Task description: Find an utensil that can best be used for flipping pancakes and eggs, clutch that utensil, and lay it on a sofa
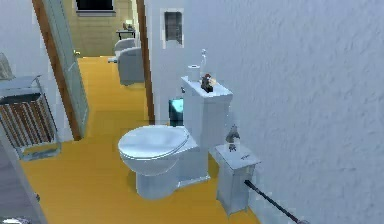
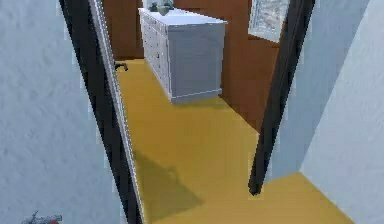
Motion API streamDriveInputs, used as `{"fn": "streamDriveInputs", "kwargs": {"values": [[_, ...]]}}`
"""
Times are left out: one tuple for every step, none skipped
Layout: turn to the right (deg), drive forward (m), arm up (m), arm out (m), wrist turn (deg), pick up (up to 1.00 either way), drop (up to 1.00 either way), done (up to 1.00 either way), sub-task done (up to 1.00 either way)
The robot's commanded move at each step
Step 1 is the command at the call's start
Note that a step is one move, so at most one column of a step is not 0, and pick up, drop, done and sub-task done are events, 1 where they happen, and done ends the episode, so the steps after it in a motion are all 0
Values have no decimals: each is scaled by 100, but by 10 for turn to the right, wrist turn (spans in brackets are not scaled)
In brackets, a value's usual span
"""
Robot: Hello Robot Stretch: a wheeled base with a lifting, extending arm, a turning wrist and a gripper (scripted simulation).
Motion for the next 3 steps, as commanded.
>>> {"fn": "streamDriveInputs", "kwargs": {"values": [[-60,0,0,0,0,0,0,0,0],[0,80,0,0,0,0,0,0,0],[-450,0,0,0,0,0,0,0,0]]}}
